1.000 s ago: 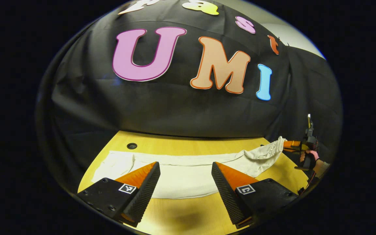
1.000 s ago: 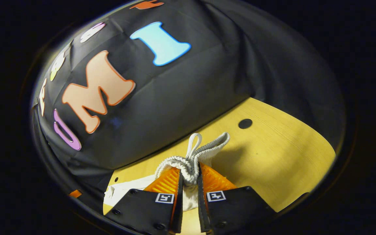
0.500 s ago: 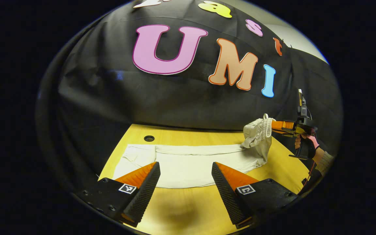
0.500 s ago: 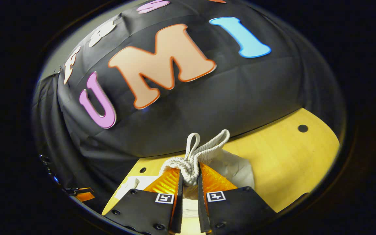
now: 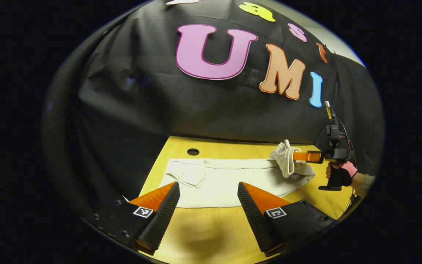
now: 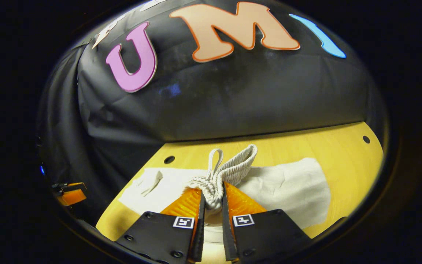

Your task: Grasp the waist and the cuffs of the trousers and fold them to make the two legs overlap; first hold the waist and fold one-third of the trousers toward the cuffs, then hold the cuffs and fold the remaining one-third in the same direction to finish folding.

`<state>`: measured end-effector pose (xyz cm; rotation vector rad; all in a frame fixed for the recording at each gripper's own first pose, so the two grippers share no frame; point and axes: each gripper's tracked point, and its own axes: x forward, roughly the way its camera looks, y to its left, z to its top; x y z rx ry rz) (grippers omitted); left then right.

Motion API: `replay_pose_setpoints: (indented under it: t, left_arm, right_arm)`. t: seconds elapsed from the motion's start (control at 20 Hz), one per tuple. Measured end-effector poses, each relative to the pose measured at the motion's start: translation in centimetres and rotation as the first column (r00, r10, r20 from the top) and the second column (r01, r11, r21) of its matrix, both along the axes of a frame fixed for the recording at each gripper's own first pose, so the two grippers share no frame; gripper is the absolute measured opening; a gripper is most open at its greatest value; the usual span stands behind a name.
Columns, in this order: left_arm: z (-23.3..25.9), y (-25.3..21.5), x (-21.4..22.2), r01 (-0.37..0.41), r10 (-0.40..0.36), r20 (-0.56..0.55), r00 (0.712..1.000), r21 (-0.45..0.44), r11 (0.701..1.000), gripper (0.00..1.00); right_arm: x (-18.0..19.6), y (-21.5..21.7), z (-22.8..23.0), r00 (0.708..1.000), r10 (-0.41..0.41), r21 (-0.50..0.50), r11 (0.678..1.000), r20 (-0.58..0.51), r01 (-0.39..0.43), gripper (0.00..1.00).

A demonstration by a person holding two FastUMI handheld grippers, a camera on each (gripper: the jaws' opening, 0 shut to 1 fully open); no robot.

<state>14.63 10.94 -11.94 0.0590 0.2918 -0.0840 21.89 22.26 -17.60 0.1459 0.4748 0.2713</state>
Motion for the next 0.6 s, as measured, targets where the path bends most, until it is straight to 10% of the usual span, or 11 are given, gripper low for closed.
replay_pose_setpoints:
  t: [0.2, 0.35, 0.6]
  left_arm:
    - [-2.4, 2.9, 1.1, -0.086, 0.083, -0.041, 0.996, -0.056, 0.995, 0.95]
    - [-4.1, 4.4, 2.3, -0.122, 0.118, -0.058, 0.991, -0.063, 0.991, 0.95]
    - [-7.5, 7.0, 5.0, -0.156, 0.150, -0.116, 0.982, -0.043, 0.987, 0.95]
  right_arm:
    - [0.5, -0.8, 0.0, 0.997, 0.049, 0.019, 0.999, -0.065, -0.048, 0.42]
    - [0.4, -2.0, 0.6, 0.997, 0.042, 0.071, 0.997, -0.062, -0.038, 0.97]
    - [-1.1, -3.0, 2.7, 1.000, -0.029, 0.054, 0.998, -0.012, 0.030, 0.96]
